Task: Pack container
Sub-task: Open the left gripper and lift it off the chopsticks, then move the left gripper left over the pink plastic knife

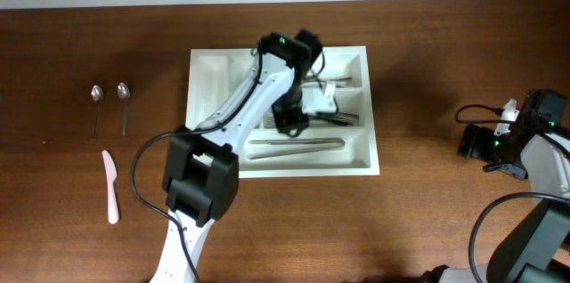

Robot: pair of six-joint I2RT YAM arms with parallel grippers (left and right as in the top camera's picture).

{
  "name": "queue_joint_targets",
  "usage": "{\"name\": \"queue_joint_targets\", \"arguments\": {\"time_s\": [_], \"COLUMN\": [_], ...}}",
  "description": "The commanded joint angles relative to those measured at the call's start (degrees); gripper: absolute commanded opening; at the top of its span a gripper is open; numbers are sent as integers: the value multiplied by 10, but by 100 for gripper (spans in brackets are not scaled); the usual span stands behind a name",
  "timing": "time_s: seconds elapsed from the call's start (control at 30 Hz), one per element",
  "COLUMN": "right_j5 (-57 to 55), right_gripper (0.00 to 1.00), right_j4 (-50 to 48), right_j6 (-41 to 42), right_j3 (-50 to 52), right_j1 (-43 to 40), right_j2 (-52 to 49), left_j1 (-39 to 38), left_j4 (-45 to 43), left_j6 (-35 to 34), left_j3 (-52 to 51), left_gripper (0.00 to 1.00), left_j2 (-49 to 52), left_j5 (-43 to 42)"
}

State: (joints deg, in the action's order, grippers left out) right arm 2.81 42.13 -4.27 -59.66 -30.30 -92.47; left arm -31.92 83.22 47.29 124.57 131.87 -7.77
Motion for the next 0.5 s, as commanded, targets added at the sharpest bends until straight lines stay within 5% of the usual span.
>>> {"name": "queue_joint_targets", "arguments": {"time_s": [0.0,0.13,0.2,0.47], "right_j5": [-5,-5,-5,-5], "right_gripper": [99,99,99,99], "right_j4": [0,0,0,0], "right_j6": [7,7,7,7], "right_j3": [1,1,1,1], "right_j1": [-1,-1,-1,-1], "right_j2": [10,10,10,10], "left_j1": [10,38,70,230], "left_j4": [14,35,49,109], "left_j6": [-61,-129,-176,-332], "left_j3": [92,148,160,159], "left_gripper": [48,59,79,83], "left_j2": [-39,-51,-59,-64], "left_j5": [36,116,146,130]}}
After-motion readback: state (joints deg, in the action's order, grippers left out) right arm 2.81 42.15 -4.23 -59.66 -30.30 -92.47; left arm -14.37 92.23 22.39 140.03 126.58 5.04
